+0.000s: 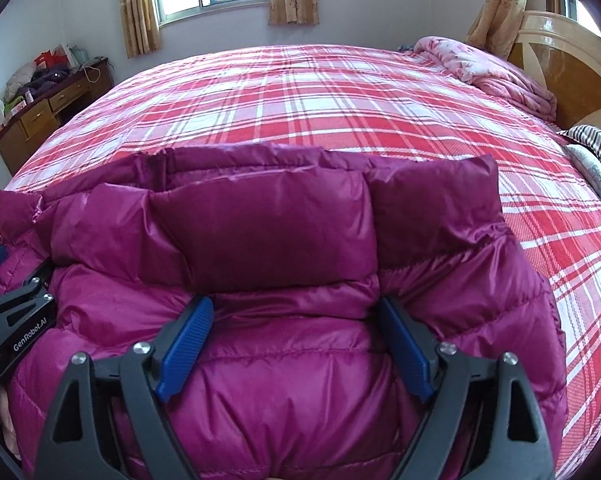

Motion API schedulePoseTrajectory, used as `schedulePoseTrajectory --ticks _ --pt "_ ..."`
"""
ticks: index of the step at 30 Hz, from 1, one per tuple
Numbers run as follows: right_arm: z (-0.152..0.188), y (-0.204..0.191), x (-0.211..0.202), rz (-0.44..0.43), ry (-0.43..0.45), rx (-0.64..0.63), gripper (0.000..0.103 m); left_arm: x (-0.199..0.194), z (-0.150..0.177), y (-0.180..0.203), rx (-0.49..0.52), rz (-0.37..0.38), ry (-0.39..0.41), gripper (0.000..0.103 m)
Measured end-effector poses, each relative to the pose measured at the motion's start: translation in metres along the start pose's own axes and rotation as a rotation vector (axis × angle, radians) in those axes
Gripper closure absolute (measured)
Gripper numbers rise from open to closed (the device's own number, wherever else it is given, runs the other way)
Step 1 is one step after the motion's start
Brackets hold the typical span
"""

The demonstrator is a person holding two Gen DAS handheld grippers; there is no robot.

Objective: Fold large clothes

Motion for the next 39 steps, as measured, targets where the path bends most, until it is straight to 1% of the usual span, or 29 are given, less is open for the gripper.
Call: schedulePoseTrajectory --ticks 12,18,21,24,26,27,28,29,33,36,39 --pt "0.001 -0.004 0.004 0.02 -0.022 -0.024 0.014 0.002 0.001 0.002 0.01 -0.01 -0.007 0.024" --pt "-0.001 -0.003 0.001 0.02 -0.016 -0.017 0.014 0.003 0.001 0.003 0.013 -0.015 -0.005 0.024" --pt "0.0 0.0 -0.015 0.029 0.011 0.003 0.016 0.002 0.001 0.002 0.014 -0.016 -0.002 0.023" --pt "0.006 -0.007 -0.048 -0.059 0.063 0.03 0.016 0.002 0.001 0.001 0.001 -0.002 -0.003 0.023" --pt "0.012 -0.019 -0.06 -0.068 0.088 -0.007 0.016 0.002 0.001 0.0 0.0 -0.002 -0.002 0.023" --pt "0.016 -0.025 -0.061 -0.049 0.089 -0.037 0.016 0.001 0.001 0.0 -0.002 -0.001 -0.001 0.023" --pt "0.019 -0.029 -0.057 -0.022 0.082 -0.059 0.016 0.001 0.001 -0.001 -0.005 0.003 0.0 0.023" --pt "0.021 -0.032 -0.053 -0.012 0.083 -0.067 0.016 0.001 0.001 -0.001 -0.01 0.007 0.0 0.023" --pt "0.025 -0.034 -0.039 -0.007 0.08 -0.073 0.015 0.0 0.002 -0.003 -0.024 0.019 0.001 0.023" --pt "0.026 -0.037 -0.035 0.011 0.072 -0.086 0.014 0.001 0.002 -0.002 -0.02 0.013 -0.002 0.022" --pt "0.025 -0.036 -0.031 0.012 0.059 -0.085 0.012 0.001 0.002 -0.002 -0.018 0.01 -0.003 0.022"
Point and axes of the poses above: each gripper's, at about its wrist camera, not at the fingertips, and x roughly the way its jaws point, y to its right, z to its underside, the point moved 5 cm from there along x, roughly the way its jaws point, and after that the axes turned 13 degrees about z, right-handed, at the moved point
